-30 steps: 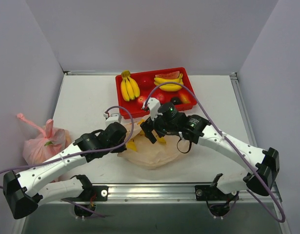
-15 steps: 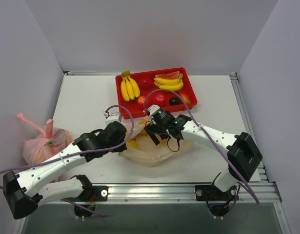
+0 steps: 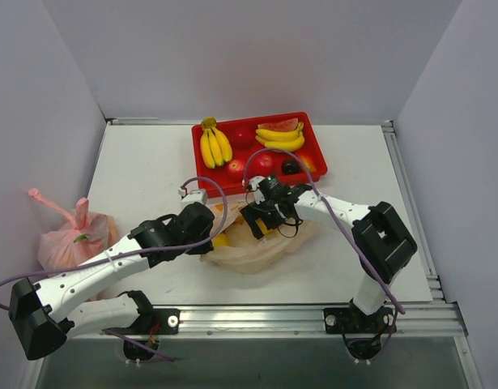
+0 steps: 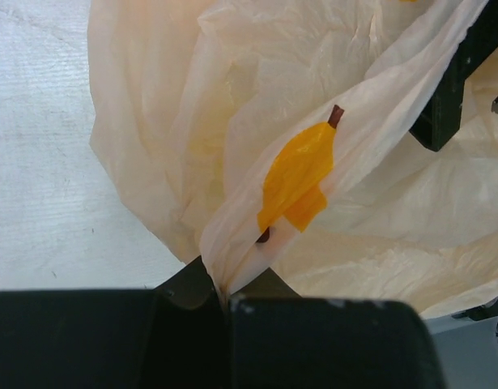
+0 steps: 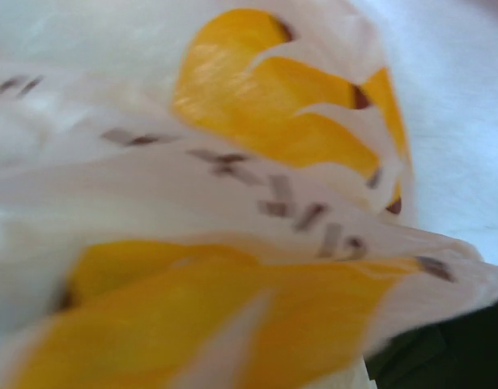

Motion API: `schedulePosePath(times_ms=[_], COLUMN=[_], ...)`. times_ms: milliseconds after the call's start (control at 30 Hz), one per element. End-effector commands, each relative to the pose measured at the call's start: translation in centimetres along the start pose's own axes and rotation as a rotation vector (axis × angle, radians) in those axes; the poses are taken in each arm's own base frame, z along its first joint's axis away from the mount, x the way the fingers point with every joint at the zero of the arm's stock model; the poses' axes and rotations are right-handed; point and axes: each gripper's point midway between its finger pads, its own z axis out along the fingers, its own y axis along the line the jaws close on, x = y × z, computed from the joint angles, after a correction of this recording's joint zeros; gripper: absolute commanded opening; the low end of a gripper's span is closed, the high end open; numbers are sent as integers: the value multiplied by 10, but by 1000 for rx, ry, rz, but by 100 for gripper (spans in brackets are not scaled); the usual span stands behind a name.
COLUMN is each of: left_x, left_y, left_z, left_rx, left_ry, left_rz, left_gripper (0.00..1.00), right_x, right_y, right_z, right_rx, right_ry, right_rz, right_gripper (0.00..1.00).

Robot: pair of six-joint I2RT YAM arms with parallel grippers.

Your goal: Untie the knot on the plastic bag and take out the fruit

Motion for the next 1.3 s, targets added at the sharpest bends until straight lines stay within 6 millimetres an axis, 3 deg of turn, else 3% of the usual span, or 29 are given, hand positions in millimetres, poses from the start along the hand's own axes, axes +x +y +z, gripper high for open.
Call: schedulePosePath(times_ms=[0, 67, 167, 400, 500, 633, 667, 833, 1100, 1200, 1233, 1267], left_x=[-4, -3, -2, 6, 7, 5, 5, 4, 4, 4, 3, 3], left_y=[-10, -10, -8, 2, 6, 9, 9, 11, 10, 10, 10, 10], left_z=[4, 6, 8, 11, 11, 9, 8, 6, 5, 4, 5, 5], left_rx=[37, 35, 29, 2, -2, -10, -10, -12, -5, -3, -6, -6], left_ry=[-12, -7, -8, -10, -16, -29, -31, -39, -37, -40, -40, -40], left_rz=[-9, -5, -9, -19, -25, -38, -42, -64, -71, -74, -76, -76], left_gripper=[4, 4, 4, 4, 4, 4, 4, 4, 4, 4, 4, 4], right_x=[-15, -17, -23, -45, -48, -49, -47, -54, -39, -34, -39, -38], right_y=[44, 67, 81, 39, 55, 71, 74, 100, 90, 88, 89, 89], right_z=[-14, -27, -48, -91, -103, -91, -81, -56, -3, -1, -10, -14], right_rx=[-253, -397, -483, -119, -140, -183, -186, -256, -140, -135, -147, -151], right_ry=[-46, -67, -117, -301, -338, -304, -273, -211, -116, -115, -143, -152], right_rz=[-52, -87, -112, -127, -155, -119, -104, 39, 176, 163, 147, 138], right_gripper=[95, 95, 95, 99, 98, 95, 95, 100, 99, 88, 83, 69])
